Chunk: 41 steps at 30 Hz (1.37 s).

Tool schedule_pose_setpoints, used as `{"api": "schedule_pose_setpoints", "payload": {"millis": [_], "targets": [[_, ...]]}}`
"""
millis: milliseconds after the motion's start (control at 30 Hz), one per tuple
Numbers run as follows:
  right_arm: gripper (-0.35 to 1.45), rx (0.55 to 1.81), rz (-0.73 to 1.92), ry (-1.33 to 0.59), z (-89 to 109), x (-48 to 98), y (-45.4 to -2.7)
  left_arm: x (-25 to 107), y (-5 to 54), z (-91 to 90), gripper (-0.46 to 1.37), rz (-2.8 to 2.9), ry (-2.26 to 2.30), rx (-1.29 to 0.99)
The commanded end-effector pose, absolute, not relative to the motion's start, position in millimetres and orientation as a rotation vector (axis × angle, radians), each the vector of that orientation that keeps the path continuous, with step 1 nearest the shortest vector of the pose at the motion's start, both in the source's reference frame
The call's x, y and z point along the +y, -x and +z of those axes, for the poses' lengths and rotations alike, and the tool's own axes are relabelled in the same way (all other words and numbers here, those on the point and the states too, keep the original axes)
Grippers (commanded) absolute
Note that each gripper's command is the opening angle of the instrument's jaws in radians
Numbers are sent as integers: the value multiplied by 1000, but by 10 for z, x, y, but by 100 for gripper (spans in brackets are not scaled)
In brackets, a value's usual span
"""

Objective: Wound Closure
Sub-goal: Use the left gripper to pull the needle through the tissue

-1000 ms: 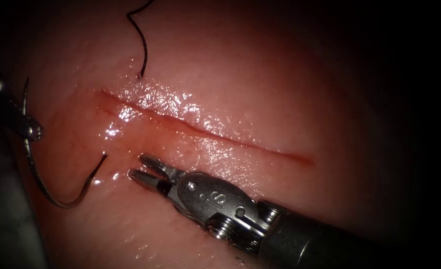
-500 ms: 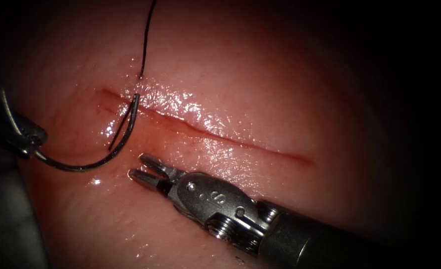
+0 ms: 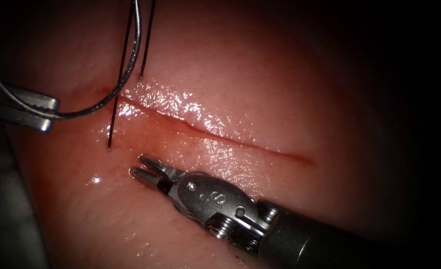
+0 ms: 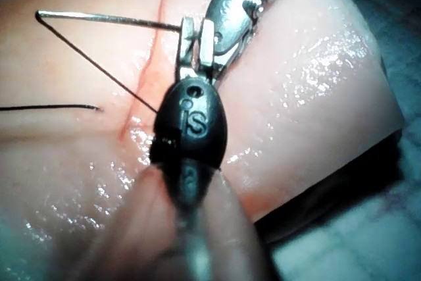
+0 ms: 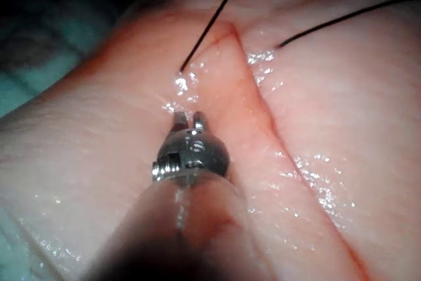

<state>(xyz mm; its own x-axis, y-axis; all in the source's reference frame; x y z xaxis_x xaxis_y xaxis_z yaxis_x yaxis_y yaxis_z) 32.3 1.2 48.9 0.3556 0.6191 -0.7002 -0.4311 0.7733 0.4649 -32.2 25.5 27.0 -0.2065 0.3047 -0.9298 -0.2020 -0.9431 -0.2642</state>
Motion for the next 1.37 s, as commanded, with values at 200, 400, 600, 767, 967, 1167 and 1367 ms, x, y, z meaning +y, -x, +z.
{"api": "schedule_pose_setpoints", "payload": {"millis": [200, 400, 600, 767, 967, 1167, 1367], "targets": [[-26, 995, 688, -210, 489, 13, -324, 288, 326, 267, -35, 2259, 1690, -18], [-25, 994, 690, -208, 489, 14, -326, 315, 325, 264, -35, 2246, 1684, 73], [-25, 994, 696, -211, 489, 14, -326, 336, 323, 262, -35, 2219, 1692, 126], [-24, 994, 696, -211, 490, 14, -325, 341, 323, 262, -35, 2214, 1692, 136], [-24, 994, 696, -211, 490, 14, -326, 333, 322, 268, -35, 2219, 1696, 147], [-24, 994, 696, -211, 490, 15, -326, 327, 321, 280, -35, 2219, 1699, 154], [-23, 993, 698, -212, 489, 16, -326, 324, 321, 284, -35, 2215, 1700, 156]]}}
